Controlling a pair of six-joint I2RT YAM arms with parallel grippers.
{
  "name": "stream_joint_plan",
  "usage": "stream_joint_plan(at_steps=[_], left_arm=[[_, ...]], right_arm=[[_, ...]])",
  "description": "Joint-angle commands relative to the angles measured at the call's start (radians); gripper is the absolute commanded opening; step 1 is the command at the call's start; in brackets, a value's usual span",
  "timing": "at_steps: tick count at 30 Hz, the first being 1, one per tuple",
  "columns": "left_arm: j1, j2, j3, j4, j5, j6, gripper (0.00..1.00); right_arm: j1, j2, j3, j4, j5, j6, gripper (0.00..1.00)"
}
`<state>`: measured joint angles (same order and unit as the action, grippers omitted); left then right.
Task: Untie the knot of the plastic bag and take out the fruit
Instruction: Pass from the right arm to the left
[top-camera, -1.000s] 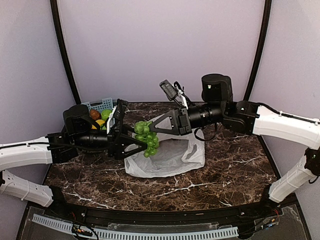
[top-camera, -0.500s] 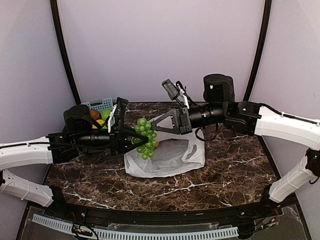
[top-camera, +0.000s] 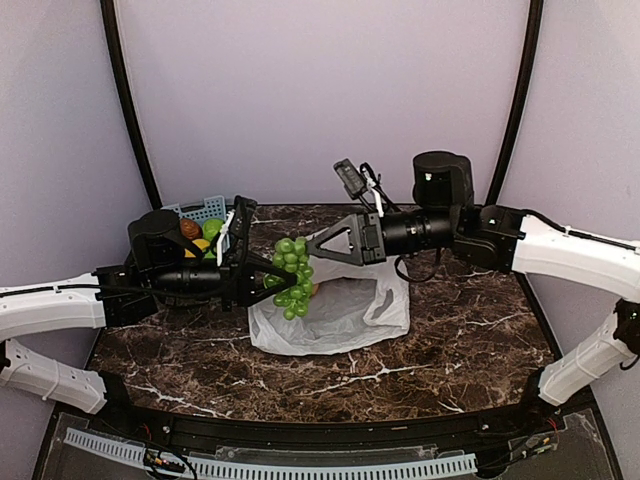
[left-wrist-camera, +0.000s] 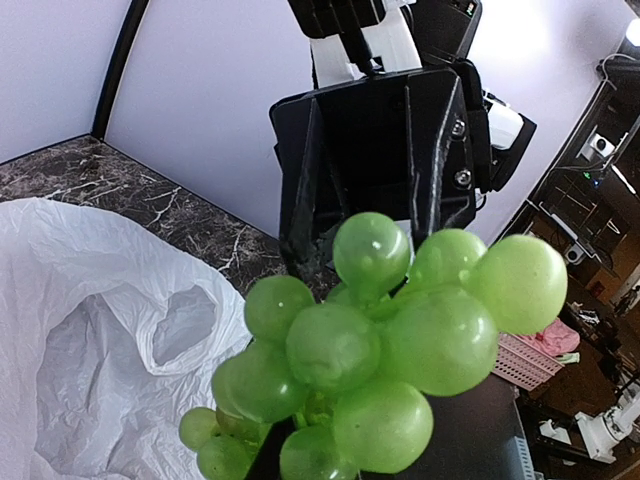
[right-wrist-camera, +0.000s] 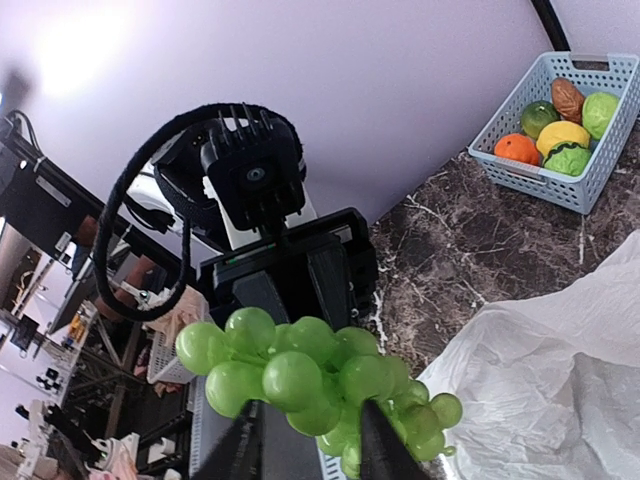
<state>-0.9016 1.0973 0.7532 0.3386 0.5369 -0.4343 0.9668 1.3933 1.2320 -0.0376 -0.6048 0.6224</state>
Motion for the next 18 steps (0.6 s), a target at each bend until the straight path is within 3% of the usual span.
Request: stream_joint_plan(at_steps=[1, 5, 8, 13, 18], left_arm=[[-0.005, -0.034, 0.02, -0.026, -0.022, -0.008, 0.01], [-0.005, -0.047, 0.027, -0.083, -0.083, -0.013, 0.01], [-0.001, -0.05, 0.067, -0.214, -0.152, 0.003, 0.01], [0.069, -0.048, 0.125, -0.377, -0.16, -0.001, 0.01], [0.251, -0.056, 0.187, -0.552, -0.116, 0.068, 0.01]], right_arm=[[-0.015, -0.029, -0.028, 0.033, 0.033, 0.012, 0.43], [-0.026, -0.044, -0.045, 0.062, 0.058, 0.017, 0.74], [-0.038, -0.067, -0.064, 0.062, 0.095, 0.018, 0.89], [-0.068, -0.132, -0.116, 0.061, 0.199, 0.021, 0.96], [-0.1, -0.209, -0.175, 0.058, 0.284, 0.022, 0.98]])
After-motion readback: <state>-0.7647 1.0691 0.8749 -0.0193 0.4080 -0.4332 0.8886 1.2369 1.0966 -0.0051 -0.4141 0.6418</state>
